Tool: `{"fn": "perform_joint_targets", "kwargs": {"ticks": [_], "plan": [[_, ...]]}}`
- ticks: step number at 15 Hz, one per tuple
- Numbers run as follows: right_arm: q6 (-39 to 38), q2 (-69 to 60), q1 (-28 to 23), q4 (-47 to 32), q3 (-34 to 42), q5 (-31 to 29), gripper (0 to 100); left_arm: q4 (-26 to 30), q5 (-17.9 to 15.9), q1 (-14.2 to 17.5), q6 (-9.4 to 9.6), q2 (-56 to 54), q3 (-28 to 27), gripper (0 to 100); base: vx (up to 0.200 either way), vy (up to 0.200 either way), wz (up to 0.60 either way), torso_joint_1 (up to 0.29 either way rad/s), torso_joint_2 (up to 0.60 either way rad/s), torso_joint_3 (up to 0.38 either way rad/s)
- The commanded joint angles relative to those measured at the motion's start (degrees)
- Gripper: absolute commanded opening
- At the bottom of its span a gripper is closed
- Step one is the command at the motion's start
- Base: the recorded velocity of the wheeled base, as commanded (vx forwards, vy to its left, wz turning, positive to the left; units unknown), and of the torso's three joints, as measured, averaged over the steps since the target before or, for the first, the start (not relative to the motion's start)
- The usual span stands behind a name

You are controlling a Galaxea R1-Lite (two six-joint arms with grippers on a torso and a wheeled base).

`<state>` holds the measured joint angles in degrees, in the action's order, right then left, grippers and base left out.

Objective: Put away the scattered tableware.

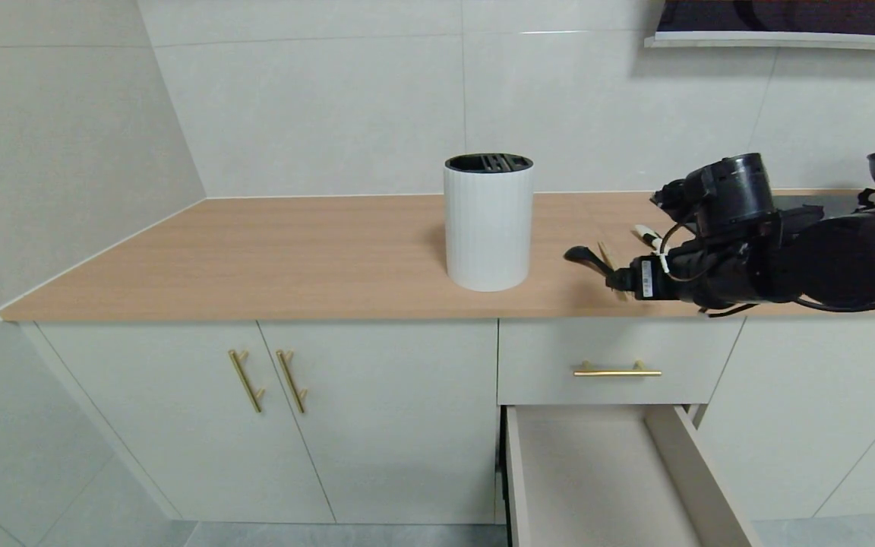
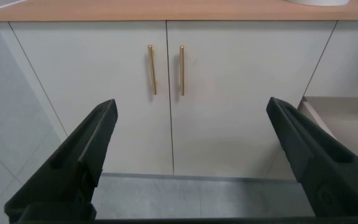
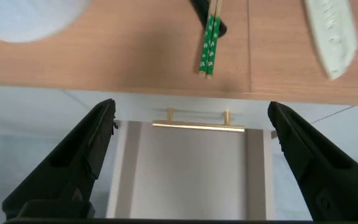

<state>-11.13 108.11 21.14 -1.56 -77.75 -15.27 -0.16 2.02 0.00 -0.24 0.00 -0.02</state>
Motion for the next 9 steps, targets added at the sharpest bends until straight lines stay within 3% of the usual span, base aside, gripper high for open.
{"fn": "perform_joint_targets", "kwargs": {"ticks": [1,5,9], "plan": [[-0.03,5.80,0.66,2.62,-0.91,-2.65,100,-0.02,0.00,0.00,-0.02,0.00,0.02,100,0.000,0.000,0.00,0.000,0.00,0.000],[0.06,10.90,0.48,10.00,-1.35,-4.24,100,-0.02,0.09,0.00,-0.02,0.00,0.02,100,0.000,0.000,0.00,0.000,0.00,0.000],[-0.38,12.22,-0.75,10.26,-3.90,-5.82,100,-0.02,0.00,0.00,-0.02,0.00,0.02,100,0.000,0.000,0.00,0.000,0.00,0.000]]}}
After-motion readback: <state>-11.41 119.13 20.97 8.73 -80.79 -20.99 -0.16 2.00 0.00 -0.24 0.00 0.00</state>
